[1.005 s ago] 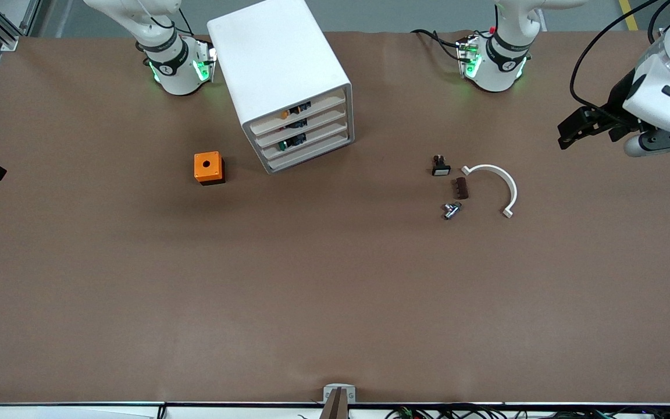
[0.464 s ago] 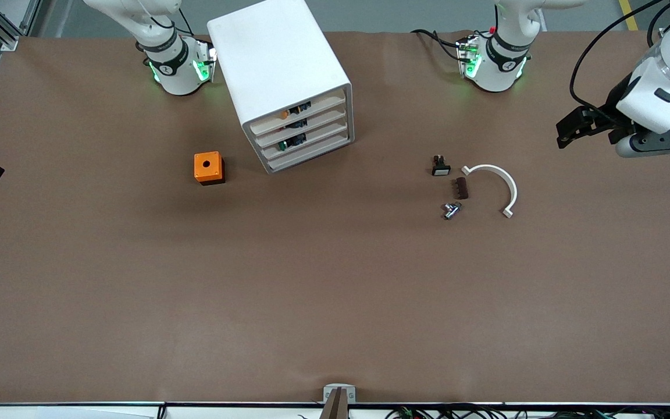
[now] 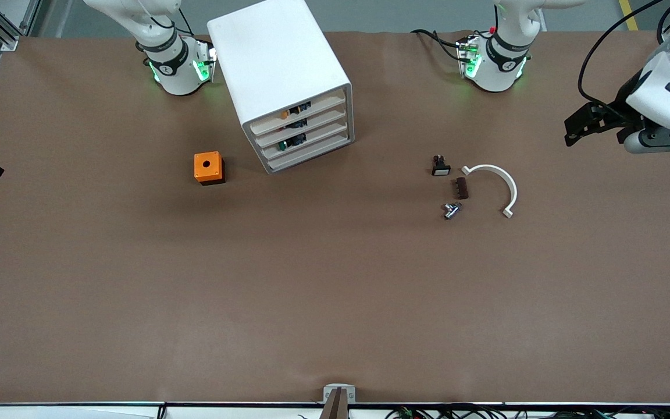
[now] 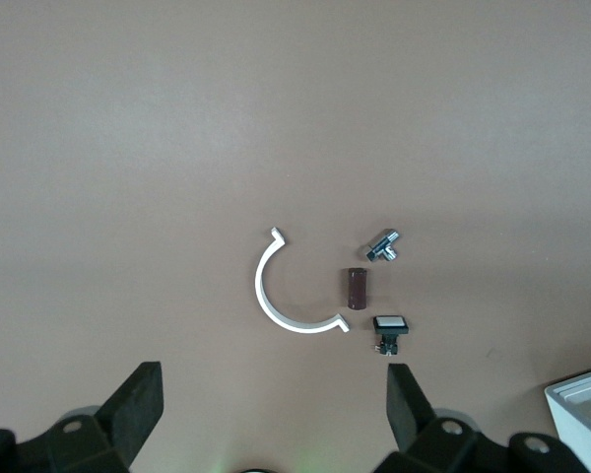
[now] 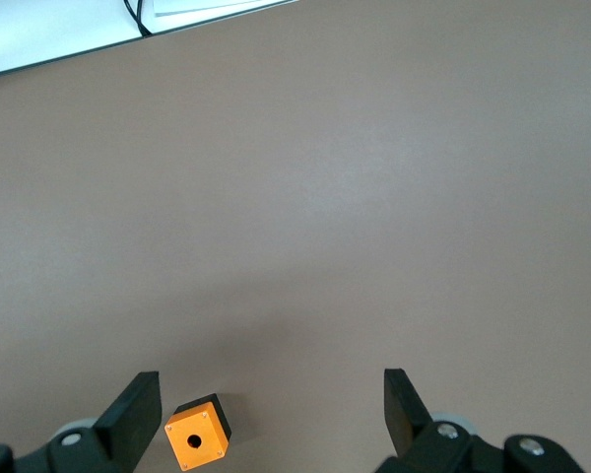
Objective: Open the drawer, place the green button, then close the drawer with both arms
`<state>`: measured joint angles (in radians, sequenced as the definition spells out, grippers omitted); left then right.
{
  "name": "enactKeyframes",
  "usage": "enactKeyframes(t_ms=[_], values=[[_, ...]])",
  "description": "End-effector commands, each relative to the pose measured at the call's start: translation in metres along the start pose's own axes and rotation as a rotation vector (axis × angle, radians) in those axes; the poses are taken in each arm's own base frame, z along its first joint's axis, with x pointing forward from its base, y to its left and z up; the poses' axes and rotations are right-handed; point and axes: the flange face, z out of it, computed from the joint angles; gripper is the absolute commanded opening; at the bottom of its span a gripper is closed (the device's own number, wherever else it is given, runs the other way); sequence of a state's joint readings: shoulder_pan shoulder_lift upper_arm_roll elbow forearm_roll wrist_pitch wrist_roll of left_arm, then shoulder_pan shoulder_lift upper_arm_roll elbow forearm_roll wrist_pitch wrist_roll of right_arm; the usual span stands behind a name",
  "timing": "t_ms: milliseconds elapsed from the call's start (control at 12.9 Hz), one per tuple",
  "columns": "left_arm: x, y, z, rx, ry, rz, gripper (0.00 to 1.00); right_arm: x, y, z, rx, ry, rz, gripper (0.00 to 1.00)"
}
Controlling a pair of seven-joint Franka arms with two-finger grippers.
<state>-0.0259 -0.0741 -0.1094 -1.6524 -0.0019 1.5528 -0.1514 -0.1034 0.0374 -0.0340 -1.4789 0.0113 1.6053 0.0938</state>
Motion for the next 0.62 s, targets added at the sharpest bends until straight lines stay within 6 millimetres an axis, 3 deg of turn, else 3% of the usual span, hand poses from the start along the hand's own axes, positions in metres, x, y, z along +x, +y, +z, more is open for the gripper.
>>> enactKeyframes(t_ms=[0, 541], values=[[-0.004, -0.008, -0.004, 0.017, 0.021, 0.022, 1.00, -0.003, 0.004, -0.005, -0.014, 0.003, 0.003, 1.00], [0.006, -0.011, -0.010, 0.012, 0.025, 0.056, 1.00, -0.009, -0.002, -0.015, 0.005, 0.012, -0.003, 1.00]])
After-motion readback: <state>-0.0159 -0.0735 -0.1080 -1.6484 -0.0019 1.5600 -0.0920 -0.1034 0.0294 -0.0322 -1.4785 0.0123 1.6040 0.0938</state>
